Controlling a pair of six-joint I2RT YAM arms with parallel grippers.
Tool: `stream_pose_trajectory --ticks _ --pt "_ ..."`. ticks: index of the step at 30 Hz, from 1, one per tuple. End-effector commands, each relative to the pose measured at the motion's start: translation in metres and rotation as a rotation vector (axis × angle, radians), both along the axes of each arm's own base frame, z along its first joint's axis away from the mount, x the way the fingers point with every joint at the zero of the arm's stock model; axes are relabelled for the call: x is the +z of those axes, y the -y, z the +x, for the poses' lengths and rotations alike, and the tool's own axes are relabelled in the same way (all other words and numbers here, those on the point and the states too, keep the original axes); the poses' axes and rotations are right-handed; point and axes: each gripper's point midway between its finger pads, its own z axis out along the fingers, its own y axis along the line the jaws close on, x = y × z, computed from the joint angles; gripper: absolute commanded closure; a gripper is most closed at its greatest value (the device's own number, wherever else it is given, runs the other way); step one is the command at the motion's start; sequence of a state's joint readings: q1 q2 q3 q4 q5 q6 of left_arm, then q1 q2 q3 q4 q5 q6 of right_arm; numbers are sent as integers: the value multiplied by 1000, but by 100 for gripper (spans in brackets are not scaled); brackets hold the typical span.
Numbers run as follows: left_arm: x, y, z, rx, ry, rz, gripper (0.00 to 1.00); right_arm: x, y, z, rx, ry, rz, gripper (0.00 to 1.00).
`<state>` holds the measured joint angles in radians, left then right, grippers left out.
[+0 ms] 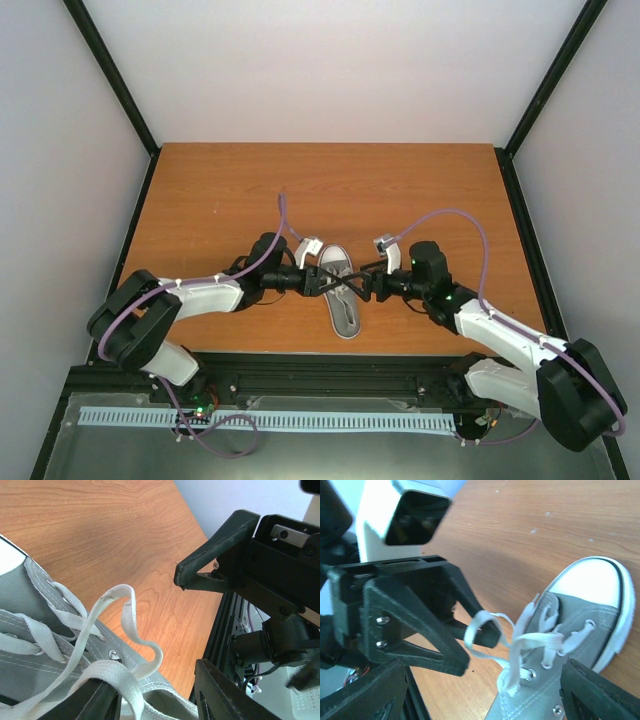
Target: Tie the shoes
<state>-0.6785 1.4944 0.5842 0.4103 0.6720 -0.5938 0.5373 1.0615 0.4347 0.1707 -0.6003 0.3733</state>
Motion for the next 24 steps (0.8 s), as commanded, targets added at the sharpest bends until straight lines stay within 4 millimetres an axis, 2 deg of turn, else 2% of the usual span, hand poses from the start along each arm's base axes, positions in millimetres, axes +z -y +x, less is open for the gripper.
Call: stream_pose_trajectory --ticks 1,5,10,15,24 --pt "10 -8 10 55 42 -10 60 -17 14 16 -140 -64 -56 18" --pt "11 -14 16 93 53 -5 64 -24 17 27 -219 -135 -68 22" --pt "16 -10 22 100 47 -33 64 -32 19 45 -311 -238 -122 22" --pt "19 -6 29 121 32 -66 72 -35 20 60 -358 -248 -213 24" --pt "18 3 42 135 25 -95 83 -46 9 57 -248 -310 -320 25"
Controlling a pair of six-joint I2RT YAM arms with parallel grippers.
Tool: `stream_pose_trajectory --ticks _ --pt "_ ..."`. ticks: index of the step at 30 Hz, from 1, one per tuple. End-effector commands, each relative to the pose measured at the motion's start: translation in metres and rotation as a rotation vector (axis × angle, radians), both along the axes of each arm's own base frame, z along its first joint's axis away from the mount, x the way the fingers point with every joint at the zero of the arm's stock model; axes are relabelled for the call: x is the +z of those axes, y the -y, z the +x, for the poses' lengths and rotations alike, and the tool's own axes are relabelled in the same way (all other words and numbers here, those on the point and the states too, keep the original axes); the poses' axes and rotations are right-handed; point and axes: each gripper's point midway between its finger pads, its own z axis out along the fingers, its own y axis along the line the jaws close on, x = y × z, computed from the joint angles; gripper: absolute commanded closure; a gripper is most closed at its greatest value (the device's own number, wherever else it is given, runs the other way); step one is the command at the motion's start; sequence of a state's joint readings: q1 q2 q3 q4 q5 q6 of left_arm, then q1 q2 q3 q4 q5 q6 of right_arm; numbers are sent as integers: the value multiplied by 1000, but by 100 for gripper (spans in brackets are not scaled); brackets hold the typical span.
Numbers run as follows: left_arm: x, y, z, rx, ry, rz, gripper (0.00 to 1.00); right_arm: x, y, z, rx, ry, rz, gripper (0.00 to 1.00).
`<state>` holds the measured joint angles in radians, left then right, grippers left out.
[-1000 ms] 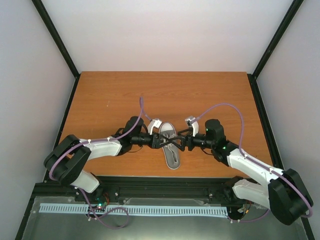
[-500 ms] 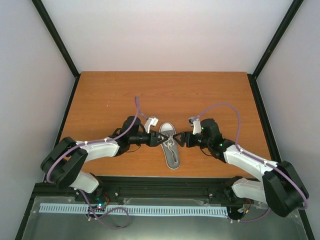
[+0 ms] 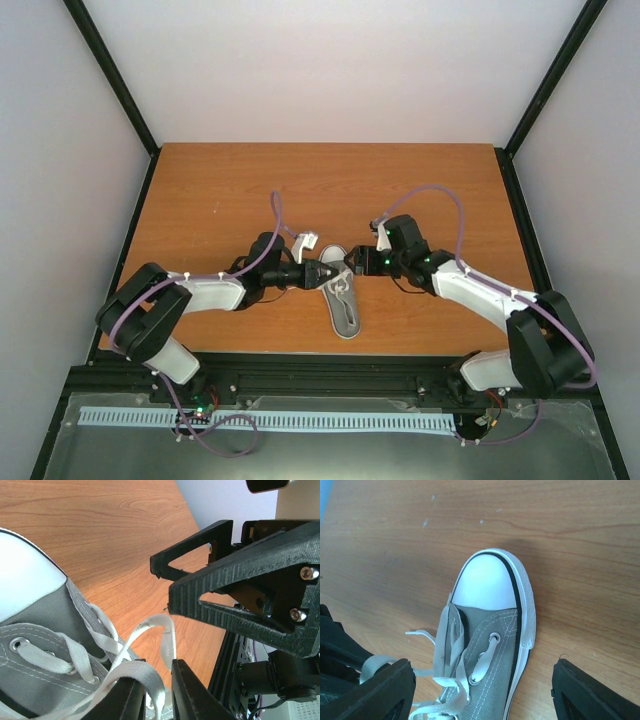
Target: Tie the shoes
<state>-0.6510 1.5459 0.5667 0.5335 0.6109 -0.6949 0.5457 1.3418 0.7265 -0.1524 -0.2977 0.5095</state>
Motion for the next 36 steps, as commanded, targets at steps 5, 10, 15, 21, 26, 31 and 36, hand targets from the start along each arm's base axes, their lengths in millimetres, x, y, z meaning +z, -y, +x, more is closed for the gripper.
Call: stream_pose_trajectory --ticks 5,10,15,21,26,31,36 --pt "19 3 21 48 98 -36 90 -3 -17 -12 188 -89 -62 30" --pt "17 -1 19 55 119 -21 94 -9 -27 -22 286 -158 -57 38" --pt "15 -4 17 52 129 -6 94 -15 -32 -37 377 -184 -62 45" --pt "14 -5 15 46 133 2 94 -19 -32 -44 406 -178 -92 56" --pt "15 -5 14 38 137 1 94 -26 -29 -38 366 -174 -140 74" --pt "16 -8 12 41 147 3 94 -12 -23 -19 228 -104 -133 96" --pt "15 -12 11 51 149 6 94 -8 10 -1 -81 -73 -159 95"
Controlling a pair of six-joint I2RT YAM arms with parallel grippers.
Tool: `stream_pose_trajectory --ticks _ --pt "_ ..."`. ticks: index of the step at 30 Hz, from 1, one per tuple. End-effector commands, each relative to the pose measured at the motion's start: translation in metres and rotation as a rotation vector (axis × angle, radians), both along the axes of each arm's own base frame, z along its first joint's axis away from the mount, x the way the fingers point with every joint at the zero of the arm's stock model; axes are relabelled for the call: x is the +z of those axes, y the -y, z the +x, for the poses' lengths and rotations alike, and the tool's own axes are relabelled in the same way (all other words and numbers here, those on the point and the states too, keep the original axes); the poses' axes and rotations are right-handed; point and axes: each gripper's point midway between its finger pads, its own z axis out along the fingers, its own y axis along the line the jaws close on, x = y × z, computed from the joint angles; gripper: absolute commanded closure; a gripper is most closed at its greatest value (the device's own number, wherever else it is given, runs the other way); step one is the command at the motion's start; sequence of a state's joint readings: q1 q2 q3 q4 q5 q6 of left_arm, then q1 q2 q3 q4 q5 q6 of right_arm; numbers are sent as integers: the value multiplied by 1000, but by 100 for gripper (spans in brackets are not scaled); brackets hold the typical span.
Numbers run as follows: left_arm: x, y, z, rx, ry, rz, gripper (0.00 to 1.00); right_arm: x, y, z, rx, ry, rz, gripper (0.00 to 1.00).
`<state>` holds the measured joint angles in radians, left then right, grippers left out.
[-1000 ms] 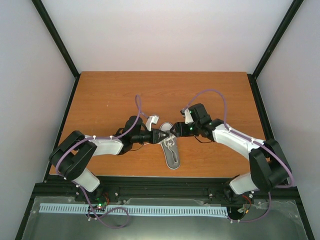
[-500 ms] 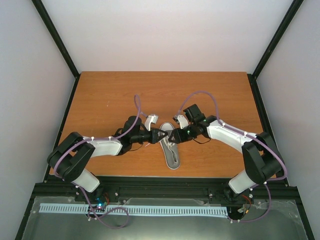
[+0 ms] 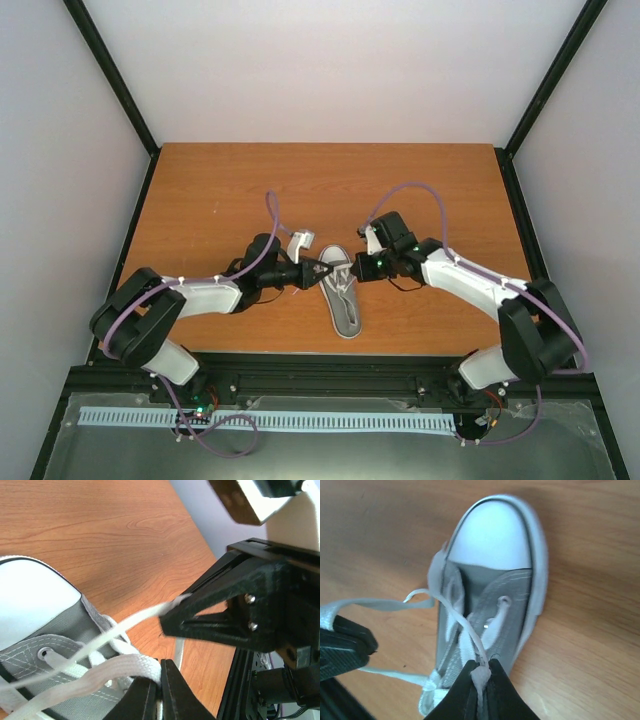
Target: Tie the shoes
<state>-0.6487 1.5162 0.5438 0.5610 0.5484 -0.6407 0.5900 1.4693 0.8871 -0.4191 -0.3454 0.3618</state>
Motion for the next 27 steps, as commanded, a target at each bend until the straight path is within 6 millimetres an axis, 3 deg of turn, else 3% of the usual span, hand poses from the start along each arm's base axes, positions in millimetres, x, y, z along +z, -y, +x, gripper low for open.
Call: stream_pose_trajectory --ticks 1,5,11,14,16,19,22,25,27 --pt "10 -6 3 11 58 -8 94 8 34 22 -311 78 -50 94" --pt "9 -8 3 12 56 -5 95 -13 59 9 -419 33 -116 90" --pt "6 -11 1 11 57 1 95 -59 61 -33 -425 -161 -86 81" --pt "6 -16 1 21 57 1 95 -65 68 -45 -433 -180 -88 71" --pt "8 -19 1 28 61 -2 95 -55 72 -41 -428 -124 -94 56" --pt "7 -24 -1 31 59 5 95 -26 67 -24 -388 0 -49 36" --pt "8 -27 -3 27 60 16 95 6 53 -7 -312 117 10 24" --pt "7 -31 -6 31 61 26 95 27 27 2 -174 175 80 22" --pt "8 -32 -7 32 66 30 95 33 12 4 -99 182 118 26"
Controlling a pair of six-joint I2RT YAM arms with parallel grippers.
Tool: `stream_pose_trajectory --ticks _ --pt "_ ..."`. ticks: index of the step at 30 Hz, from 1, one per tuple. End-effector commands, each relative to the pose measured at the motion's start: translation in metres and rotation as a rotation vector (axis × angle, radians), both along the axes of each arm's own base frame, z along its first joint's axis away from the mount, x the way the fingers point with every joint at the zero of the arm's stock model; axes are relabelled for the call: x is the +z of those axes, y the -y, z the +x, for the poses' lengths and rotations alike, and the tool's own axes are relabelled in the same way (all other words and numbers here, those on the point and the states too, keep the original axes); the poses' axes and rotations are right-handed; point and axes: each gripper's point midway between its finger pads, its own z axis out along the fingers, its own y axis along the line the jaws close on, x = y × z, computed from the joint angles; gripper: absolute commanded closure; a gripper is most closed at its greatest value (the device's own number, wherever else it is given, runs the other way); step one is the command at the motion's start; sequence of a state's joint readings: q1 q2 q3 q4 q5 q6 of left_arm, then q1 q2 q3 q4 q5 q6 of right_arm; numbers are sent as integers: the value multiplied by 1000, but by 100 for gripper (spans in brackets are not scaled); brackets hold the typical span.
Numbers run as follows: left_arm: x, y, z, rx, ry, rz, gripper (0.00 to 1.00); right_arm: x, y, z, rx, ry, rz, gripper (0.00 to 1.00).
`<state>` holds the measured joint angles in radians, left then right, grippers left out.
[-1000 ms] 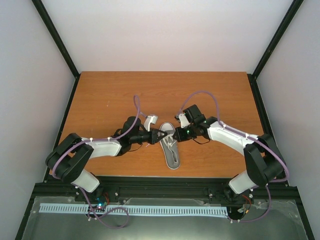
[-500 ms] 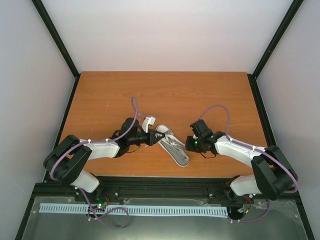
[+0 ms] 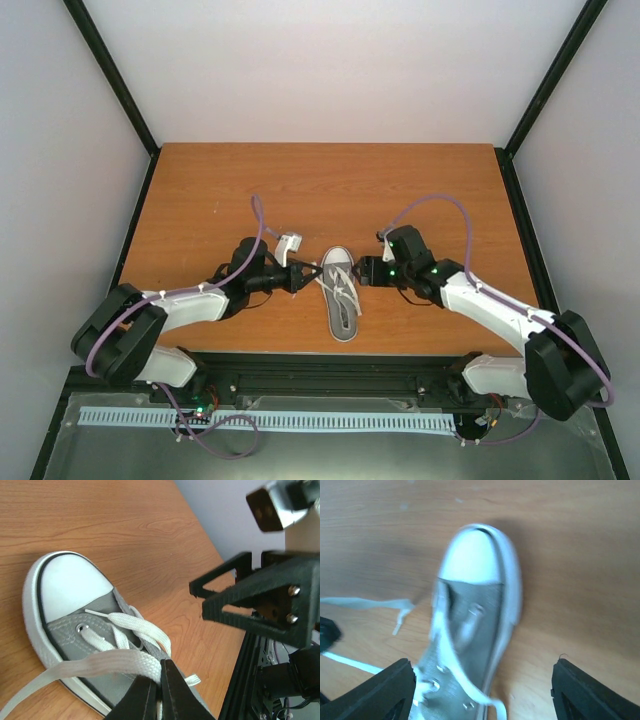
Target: Tie the shoes
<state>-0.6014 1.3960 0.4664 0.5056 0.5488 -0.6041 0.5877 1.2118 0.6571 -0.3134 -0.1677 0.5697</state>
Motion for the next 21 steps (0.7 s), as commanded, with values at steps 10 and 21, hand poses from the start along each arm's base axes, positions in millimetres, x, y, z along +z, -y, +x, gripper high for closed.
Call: stream_pose_trajectory --ticks 10,21 --pt "9 0 -1 -36 47 -2 95 -4 -57 -3 330 -21 122 45" --pt "7 3 -2 -63 43 -4 94 -23 -54 -8 323 -53 108 73"
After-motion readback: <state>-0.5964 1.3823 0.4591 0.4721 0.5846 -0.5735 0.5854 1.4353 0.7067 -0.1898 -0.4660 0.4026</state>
